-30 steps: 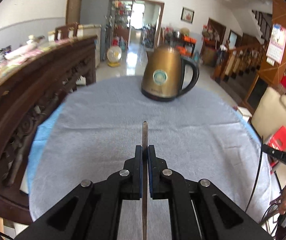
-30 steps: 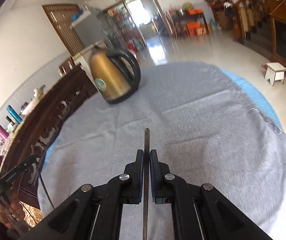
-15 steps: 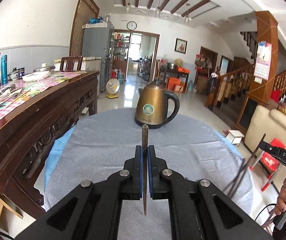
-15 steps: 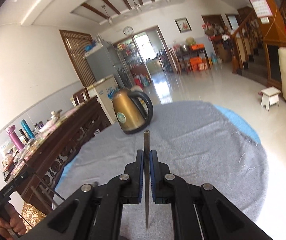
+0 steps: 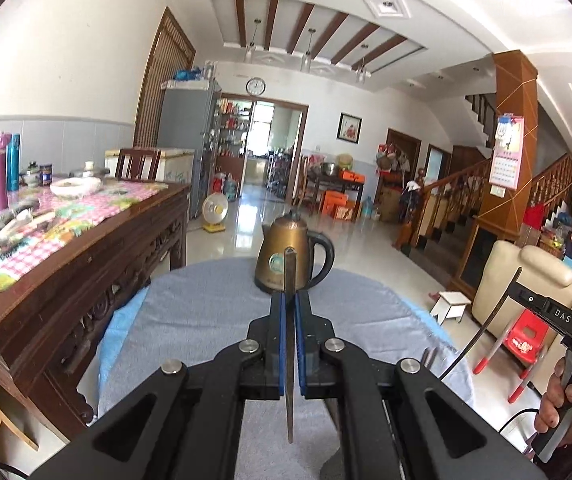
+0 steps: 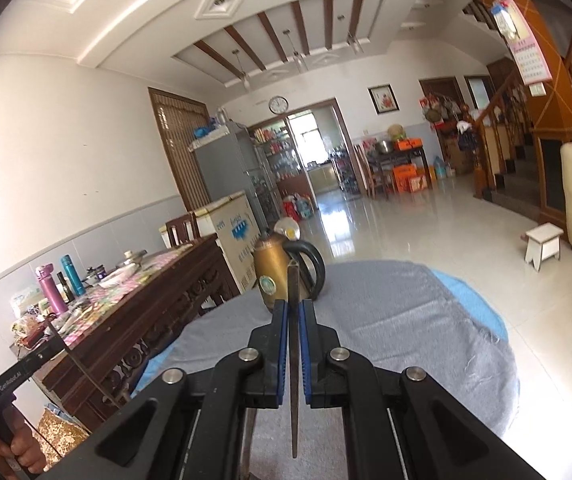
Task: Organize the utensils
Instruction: 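Lift the chopsticks off the cloth and carry them over the holder with both tools, then lower the chopstick into the holder with the left tool while the right tool does too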
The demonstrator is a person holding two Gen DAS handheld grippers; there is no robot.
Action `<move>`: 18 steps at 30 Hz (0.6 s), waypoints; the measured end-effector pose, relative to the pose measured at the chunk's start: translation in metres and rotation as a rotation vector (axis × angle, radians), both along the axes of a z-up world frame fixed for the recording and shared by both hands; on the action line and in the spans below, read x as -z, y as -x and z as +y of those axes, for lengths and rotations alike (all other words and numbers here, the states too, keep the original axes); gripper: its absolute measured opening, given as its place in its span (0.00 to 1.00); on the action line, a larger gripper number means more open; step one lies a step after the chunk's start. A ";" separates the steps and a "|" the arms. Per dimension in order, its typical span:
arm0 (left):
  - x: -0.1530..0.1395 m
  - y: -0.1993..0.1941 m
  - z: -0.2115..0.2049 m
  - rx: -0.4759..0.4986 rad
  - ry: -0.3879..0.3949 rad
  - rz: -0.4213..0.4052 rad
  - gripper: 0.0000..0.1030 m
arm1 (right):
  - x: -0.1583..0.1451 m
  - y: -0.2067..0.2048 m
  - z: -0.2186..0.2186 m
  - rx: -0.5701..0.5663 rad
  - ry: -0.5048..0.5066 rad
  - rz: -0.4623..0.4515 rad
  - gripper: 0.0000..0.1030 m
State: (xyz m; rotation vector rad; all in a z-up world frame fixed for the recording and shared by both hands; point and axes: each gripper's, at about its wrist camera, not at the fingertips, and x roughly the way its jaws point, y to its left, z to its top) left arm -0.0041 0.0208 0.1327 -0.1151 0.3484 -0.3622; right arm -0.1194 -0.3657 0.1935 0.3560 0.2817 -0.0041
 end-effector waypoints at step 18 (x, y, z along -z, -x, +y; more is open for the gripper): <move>-0.054 0.050 -0.011 0.097 0.045 -0.121 0.04 | -0.045 0.050 0.048 -0.148 0.026 -0.077 0.06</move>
